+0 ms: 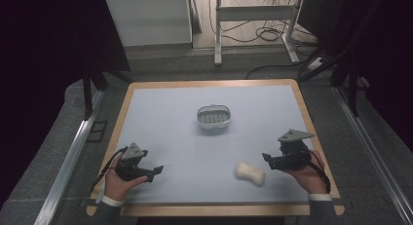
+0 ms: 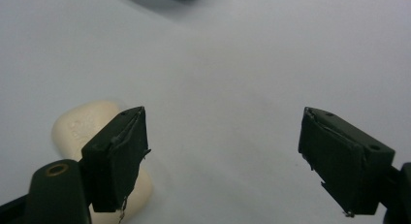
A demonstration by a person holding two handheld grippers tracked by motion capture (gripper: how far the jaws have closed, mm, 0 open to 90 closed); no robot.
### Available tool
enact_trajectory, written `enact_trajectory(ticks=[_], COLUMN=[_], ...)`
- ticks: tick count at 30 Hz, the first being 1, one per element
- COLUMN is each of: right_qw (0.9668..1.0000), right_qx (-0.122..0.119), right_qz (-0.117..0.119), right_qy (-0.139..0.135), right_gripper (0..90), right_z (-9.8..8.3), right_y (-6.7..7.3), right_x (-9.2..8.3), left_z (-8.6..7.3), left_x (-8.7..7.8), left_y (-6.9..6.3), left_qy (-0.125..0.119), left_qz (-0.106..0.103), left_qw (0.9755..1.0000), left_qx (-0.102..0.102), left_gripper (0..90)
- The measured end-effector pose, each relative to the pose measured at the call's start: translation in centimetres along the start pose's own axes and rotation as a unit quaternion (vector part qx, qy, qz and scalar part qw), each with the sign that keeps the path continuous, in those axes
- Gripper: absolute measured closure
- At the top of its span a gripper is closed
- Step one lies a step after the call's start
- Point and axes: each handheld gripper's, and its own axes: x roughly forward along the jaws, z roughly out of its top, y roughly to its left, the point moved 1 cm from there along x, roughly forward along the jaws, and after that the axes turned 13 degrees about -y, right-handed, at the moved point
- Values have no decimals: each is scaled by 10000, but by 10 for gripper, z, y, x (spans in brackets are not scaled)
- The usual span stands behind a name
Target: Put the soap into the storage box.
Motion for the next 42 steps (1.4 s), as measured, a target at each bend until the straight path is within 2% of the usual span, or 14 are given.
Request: enact_trajectory(ticks=[5,7,8,9,14,21,29,37,39,42], right_qw=[9997,9993,9984,9980,9969,9939,9912,9844,9839,9813], right_qx=[-63,-39,-8,0,-27,-232,-380,-570,-600,-663], right_qz=[160,320,537,600,702,884,998,1180,1195,1266], right_qy=[164,194,200,211,350,611,784,1170,1187,1292], right_gripper=[177,177,177,177,177,177,177,177,177,181], right_z=[2,2,2,3,6,7,5,2,2,0], right_y=[6,8,11,13,18,30,39,50,50,54], right_x=[5,7,9,10,14,21,28,39,40,43], left_z=[0,0,0,0,0,0,-1,-1,0,0], left_x=[-1,-1,-1,-1,1,0,1,0,0,0], left_y=[0,1,1,1,-1,0,0,0,1,1], left_qy=[-21,-16,-15,-13,31,44,68,53,45,44], left_qz=[-8,6,7,1,-23,5,1,8,7,10], left_qw=[10000,10000,10000,10000,10000,10000,10000,10000,10000,10000], left_qx=[-10,-5,-6,-6,6,24,32,27,24,28], left_gripper=[116,116,116,116,116,116,116,116,116,115])
